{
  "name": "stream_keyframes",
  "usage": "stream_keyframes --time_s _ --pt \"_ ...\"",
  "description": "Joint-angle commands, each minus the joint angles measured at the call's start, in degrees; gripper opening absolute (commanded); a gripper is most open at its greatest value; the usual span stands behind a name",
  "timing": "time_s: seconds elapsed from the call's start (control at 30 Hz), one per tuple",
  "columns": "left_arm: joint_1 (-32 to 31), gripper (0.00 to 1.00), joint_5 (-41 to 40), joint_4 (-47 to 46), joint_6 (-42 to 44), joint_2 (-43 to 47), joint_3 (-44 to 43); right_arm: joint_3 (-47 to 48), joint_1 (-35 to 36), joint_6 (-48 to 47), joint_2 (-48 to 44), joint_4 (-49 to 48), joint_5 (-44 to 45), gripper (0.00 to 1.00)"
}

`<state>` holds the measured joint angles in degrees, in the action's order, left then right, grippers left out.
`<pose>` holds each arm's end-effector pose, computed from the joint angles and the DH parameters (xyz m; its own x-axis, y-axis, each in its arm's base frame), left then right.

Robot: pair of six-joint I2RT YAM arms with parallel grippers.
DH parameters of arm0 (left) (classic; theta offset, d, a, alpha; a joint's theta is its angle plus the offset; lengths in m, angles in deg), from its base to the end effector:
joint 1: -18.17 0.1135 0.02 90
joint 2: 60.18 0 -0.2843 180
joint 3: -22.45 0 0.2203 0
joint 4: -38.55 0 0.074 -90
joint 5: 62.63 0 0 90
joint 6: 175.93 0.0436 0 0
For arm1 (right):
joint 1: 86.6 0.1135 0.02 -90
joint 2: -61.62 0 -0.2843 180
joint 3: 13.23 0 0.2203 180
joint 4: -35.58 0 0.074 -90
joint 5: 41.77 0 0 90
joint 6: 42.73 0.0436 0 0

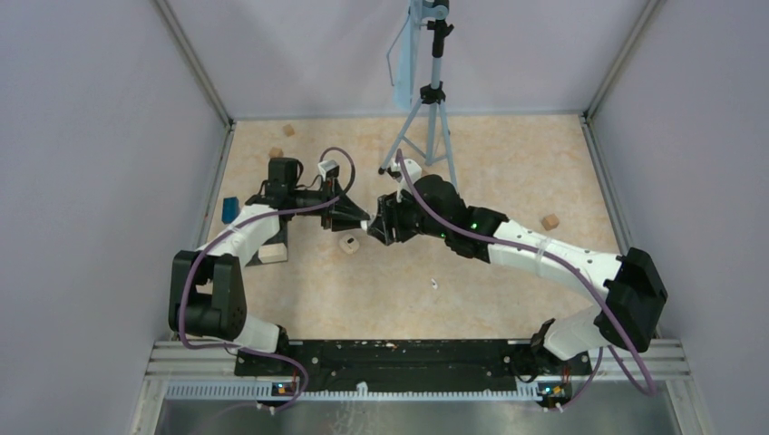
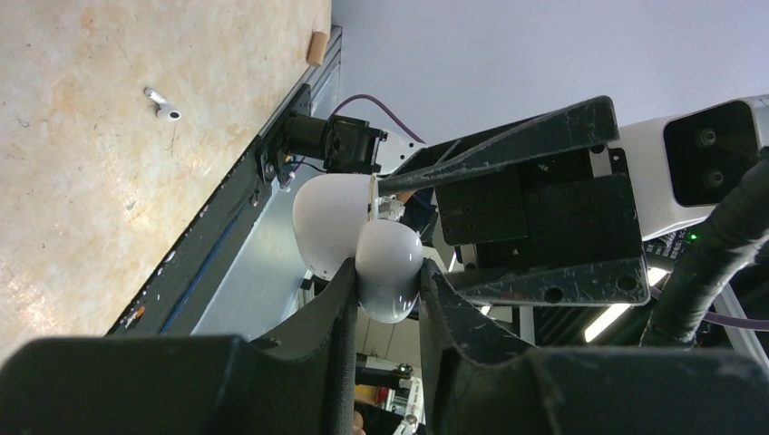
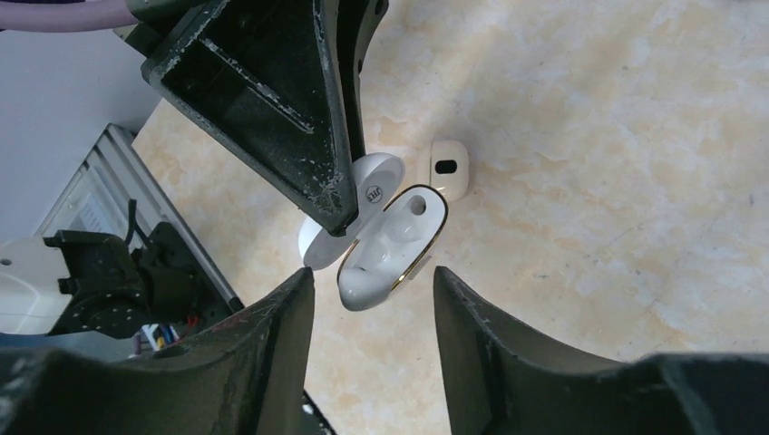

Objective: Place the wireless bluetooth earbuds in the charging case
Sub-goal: Adjust the left earbud in the left side groove of the charging case.

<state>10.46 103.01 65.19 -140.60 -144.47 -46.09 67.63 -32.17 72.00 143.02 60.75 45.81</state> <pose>0.2583 -0.0776 0.2794 -0.9919 -0.0699 0.1057 -0.1158 0.1604 -0.9802 0.1752 0.2481 0.3415 -0.5784 -0.0903 -0.8107 -0.6527 0.6474 0.3936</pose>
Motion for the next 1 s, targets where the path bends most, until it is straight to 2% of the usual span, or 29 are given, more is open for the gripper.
stream_keyframes --time_s 0.0,0.1,0.47,0.67,0.83,0.97 --pt "-0.25 0.00 2.41 -0.50 1.15 0.37 -1.87 1.42 -0.50 0.58 -1.23 -1.94 1.84 0.56" --pt "-0.21 0.00 1.72 -0.54 0.99 0.49 -1.98 0.93 -0.53 1.28 -2.14 -1.98 2.15 0.62" --pt "-0.21 0.00 1.00 -0.52 1.15 0.23 -2.00 -2.02 -0.58 5.59 -7.42 -3.55 3.23 0.66" --pt "-0.21 0.00 0.79 -0.55 1.32 0.00 -1.94 -9.11 -0.55 11.03 -12.42 -7.91 6.52 0.64" --pt "-0.21 0.00 0.46 -0.48 1.26 -0.09 -1.86 -6.54 -0.16 14.06 -10.62 -4.95 8.08 0.54" --pt "-0.21 0.00 0.41 -0.50 1.15 -0.32 -1.97 -4.37 0.32 14.20 -8.59 -2.90 9.30 0.51"
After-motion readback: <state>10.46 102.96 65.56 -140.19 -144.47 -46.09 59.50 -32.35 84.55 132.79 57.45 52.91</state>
